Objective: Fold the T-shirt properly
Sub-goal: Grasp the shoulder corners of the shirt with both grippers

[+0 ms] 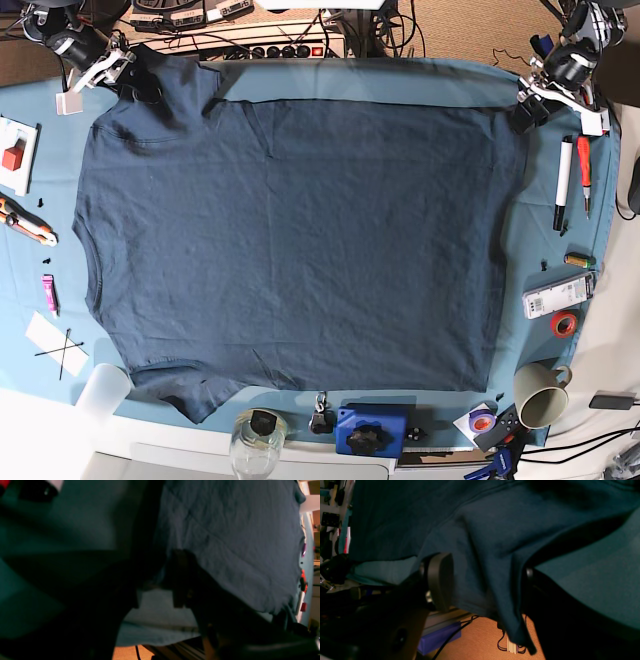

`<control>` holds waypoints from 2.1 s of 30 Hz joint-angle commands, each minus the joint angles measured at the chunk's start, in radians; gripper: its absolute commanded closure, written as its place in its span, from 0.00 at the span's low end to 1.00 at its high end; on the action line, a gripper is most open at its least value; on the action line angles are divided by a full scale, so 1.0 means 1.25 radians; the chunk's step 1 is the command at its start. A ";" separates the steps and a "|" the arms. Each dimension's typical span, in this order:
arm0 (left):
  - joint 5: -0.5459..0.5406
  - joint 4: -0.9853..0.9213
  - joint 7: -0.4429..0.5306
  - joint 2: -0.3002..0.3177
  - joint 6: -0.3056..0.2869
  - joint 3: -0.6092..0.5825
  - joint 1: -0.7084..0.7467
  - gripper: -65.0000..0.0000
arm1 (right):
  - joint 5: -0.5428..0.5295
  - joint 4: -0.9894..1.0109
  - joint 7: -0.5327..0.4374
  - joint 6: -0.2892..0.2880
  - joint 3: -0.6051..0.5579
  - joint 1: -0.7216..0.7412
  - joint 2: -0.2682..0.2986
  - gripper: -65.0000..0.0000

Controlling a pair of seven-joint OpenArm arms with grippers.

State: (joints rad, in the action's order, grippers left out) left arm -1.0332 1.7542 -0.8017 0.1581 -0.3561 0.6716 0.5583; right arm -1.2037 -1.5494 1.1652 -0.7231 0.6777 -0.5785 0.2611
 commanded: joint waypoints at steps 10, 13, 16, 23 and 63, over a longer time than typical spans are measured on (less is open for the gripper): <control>-0.011 -0.002 0.014 0.009 -0.004 0.004 0.003 0.70 | 0.075 0.005 0.080 0.020 -0.003 -0.016 0.002 0.46; -0.012 -0.002 0.044 0.004 -0.009 0.004 0.006 0.70 | 0.075 0.005 0.080 0.020 -0.003 -0.016 0.002 0.46; -0.012 -0.002 0.148 -0.018 -0.050 0.004 0.008 0.70 | 0.075 0.005 0.079 0.020 -0.003 -0.016 0.002 0.46; 0.010 -0.002 0.158 -0.022 -0.158 0.004 0.008 0.70 | 0.075 0.005 0.079 0.020 -0.003 -0.016 0.002 0.46; 0.107 -0.005 -0.009 -0.075 -0.074 -0.032 -0.019 0.49 | 0.075 0.005 0.072 0.020 -0.003 -0.014 0.002 0.46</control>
State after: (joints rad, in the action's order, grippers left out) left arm -0.9188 1.7451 -0.7841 0.0635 -0.4568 0.6331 0.5232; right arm -1.2057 -1.5494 1.1660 -0.7235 0.6777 -0.5781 0.2607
